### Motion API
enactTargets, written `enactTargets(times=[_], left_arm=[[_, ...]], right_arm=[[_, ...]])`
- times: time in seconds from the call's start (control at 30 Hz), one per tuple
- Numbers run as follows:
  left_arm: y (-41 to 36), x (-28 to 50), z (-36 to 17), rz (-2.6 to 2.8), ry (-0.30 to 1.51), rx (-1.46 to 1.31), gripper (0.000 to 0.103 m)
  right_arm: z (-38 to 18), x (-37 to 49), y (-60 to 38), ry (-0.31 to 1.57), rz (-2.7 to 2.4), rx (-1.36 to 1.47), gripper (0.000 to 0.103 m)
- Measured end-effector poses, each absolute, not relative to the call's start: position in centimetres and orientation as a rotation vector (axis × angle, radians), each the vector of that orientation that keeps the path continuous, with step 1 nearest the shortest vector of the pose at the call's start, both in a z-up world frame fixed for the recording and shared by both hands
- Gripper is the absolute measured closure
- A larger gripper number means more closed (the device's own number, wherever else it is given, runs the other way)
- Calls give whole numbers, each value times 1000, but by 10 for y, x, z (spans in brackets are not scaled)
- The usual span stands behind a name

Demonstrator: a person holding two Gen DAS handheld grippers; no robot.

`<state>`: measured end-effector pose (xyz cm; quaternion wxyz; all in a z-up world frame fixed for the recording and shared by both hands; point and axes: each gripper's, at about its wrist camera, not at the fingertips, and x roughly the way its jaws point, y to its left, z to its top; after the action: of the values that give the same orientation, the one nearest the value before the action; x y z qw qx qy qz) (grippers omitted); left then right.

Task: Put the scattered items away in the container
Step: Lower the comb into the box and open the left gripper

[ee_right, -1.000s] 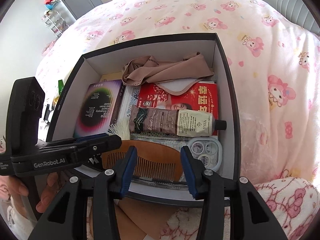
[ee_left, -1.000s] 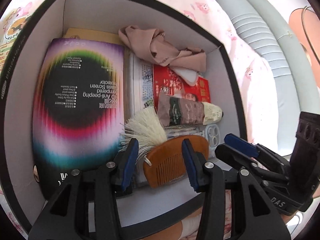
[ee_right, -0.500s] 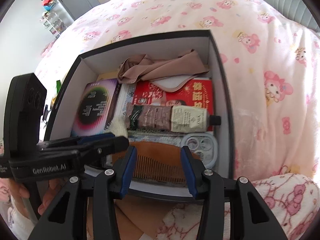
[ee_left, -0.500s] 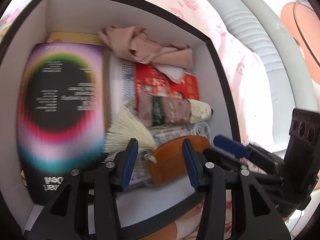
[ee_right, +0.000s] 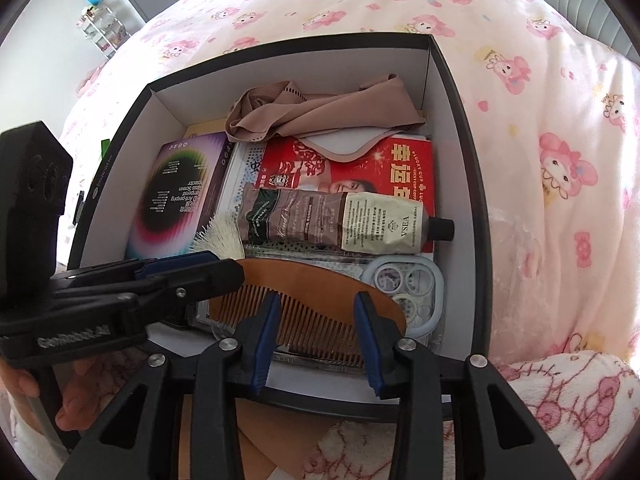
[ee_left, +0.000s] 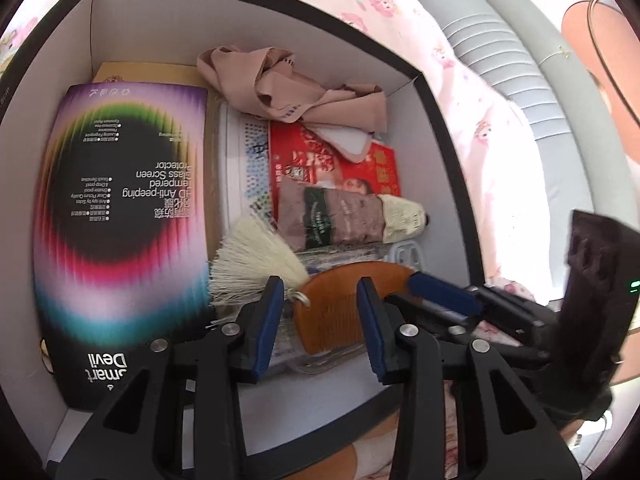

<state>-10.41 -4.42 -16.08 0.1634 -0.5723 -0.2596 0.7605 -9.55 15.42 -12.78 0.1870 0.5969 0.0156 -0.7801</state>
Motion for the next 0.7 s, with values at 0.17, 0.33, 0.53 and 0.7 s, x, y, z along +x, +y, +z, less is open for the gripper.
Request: enactTargets(times=[0.17,0.33,0.53,0.7], left_arm=[[-48,-95,-147,2244,-691,-1595,66],[-71,-67,-107,2391,-654,-1464,63],[-151,-40,-69,2599,-780,-1380,60],[-242,-4,-67,2752,-990,-1371,56]], right_arm=[[-125,-97,153,30,-2207,1686,69],[-73,-96,137,22,-2256,1515,69],[-45,-105,63,50,-2086,1404,69],[-50,-106,-26,95,-1928,1379,69]])
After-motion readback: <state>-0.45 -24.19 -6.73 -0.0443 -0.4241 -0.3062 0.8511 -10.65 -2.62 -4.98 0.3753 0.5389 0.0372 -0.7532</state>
